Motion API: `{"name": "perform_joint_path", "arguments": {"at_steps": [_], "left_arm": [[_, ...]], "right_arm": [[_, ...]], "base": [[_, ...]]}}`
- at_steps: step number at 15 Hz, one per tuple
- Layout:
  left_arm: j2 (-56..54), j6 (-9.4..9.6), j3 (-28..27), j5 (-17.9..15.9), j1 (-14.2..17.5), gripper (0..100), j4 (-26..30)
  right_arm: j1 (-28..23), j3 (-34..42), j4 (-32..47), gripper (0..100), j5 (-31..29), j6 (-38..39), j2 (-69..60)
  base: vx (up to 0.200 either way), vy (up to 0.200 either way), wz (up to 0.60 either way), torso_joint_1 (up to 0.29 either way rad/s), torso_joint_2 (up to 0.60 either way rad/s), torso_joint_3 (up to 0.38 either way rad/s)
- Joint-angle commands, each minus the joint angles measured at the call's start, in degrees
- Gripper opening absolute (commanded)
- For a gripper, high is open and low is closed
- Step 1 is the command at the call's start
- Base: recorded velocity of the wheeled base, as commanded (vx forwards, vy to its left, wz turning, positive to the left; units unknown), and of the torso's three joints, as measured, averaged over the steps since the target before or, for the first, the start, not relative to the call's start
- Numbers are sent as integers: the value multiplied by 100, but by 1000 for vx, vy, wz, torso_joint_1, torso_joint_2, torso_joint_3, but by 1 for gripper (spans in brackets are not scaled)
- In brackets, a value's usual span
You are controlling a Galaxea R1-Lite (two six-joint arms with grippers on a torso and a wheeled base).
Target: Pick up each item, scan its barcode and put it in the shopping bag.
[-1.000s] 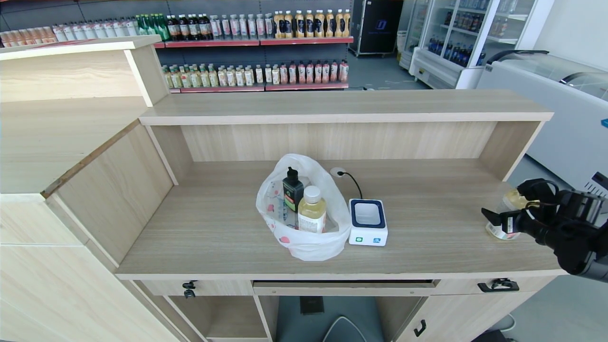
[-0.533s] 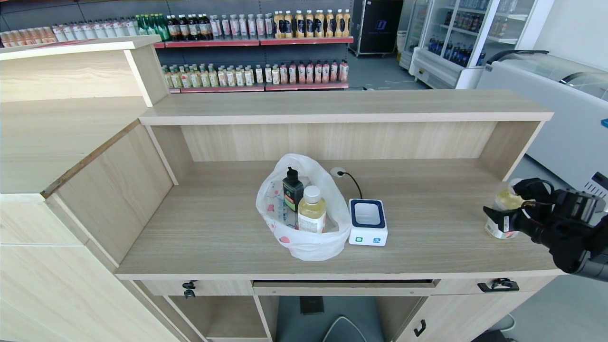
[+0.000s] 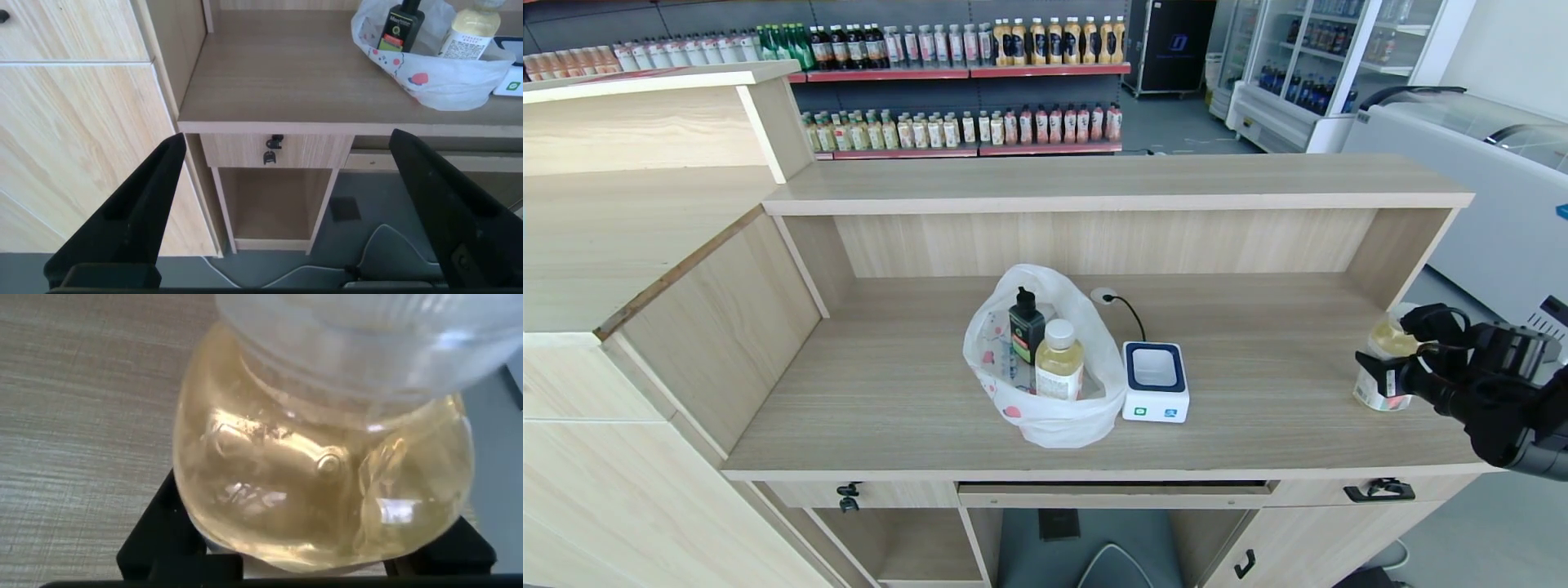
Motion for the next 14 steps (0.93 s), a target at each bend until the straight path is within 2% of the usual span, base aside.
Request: {"name": "perform_joint_path", "arguments": {"at_steps": [1, 3, 4, 6, 7, 9, 11, 12, 14], "left_arm": [[9, -1, 0, 0, 1, 100, 4], [9, -1, 0, 0, 1, 100, -5], [9, -1, 0, 0, 1, 100, 4], [9, -1, 0, 0, 1, 100, 4], [9, -1, 0, 0, 1, 100, -5], [9, -1, 0, 0, 1, 100, 4], [9, -1, 0, 0, 1, 100, 4], [9, -1, 0, 0, 1, 100, 4], [9, -1, 0, 0, 1, 100, -5]], "right_arm": [[25, 84, 5, 0, 13, -11, -21], [60, 136, 40, 0, 109, 191, -267], [174, 163, 629, 0, 303, 744, -821], [280, 22, 2536, 0, 478, 1509, -1946], [341, -171, 3591, 0, 883, 1843, -2561], [508, -531, 5129, 0, 1920, 2449, -3624], [763, -707, 5709, 0, 2983, 2783, -4266], [921, -716, 5709, 0, 3555, 3047, -4503], [1264, -725, 5700, 0, 4311, 3601, -5031]], "base": [[0, 0, 0, 0, 0, 0], [0, 0, 0, 0, 0, 0], [0, 0, 0, 0, 0, 0], [0, 0, 0, 0, 0, 0], [0, 0, 0, 0, 0, 0], [0, 0, 0, 0, 0, 0], [0, 0, 0, 0, 0, 0], [0, 0, 0, 0, 0, 0], [0, 0, 0, 0, 0, 0]]}}
